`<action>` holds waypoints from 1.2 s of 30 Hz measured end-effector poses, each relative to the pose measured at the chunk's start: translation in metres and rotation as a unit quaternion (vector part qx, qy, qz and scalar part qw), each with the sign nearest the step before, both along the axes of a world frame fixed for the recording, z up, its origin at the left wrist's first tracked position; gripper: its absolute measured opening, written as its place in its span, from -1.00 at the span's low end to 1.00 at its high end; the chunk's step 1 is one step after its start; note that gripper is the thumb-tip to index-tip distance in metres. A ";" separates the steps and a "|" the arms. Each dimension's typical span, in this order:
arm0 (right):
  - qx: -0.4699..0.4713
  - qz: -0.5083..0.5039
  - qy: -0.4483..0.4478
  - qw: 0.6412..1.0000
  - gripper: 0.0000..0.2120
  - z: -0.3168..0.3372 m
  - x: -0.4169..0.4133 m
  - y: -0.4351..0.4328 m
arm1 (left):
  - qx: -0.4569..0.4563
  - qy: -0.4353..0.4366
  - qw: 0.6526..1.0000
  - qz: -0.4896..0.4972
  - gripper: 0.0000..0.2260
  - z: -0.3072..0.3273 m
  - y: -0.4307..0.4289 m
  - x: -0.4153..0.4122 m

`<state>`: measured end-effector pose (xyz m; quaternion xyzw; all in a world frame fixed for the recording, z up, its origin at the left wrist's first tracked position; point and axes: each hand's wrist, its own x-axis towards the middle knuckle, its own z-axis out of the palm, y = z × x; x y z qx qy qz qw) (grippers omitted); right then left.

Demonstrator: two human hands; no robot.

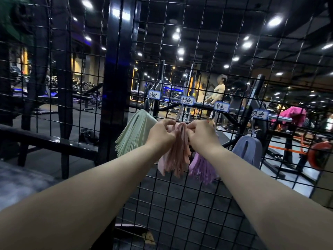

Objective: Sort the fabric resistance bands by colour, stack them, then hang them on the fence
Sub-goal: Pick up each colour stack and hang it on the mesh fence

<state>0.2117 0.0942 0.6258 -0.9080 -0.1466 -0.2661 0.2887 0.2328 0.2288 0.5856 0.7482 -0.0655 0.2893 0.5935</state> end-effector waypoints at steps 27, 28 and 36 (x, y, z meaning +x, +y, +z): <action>0.066 0.050 0.120 0.989 -0.77 -0.015 0.011 0.011 | -0.025 -0.009 0.995 -0.096 -0.73 -0.002 0.002 -0.004; 0.069 0.052 0.119 0.989 -0.76 -0.015 0.010 0.010 | -0.037 -0.006 0.994 -0.103 -0.76 -0.002 0.002 -0.004; 0.084 0.078 0.115 0.987 -0.79 -0.020 0.012 0.013 | -0.118 0.010 0.983 -0.144 -0.83 -0.003 -0.003 -0.001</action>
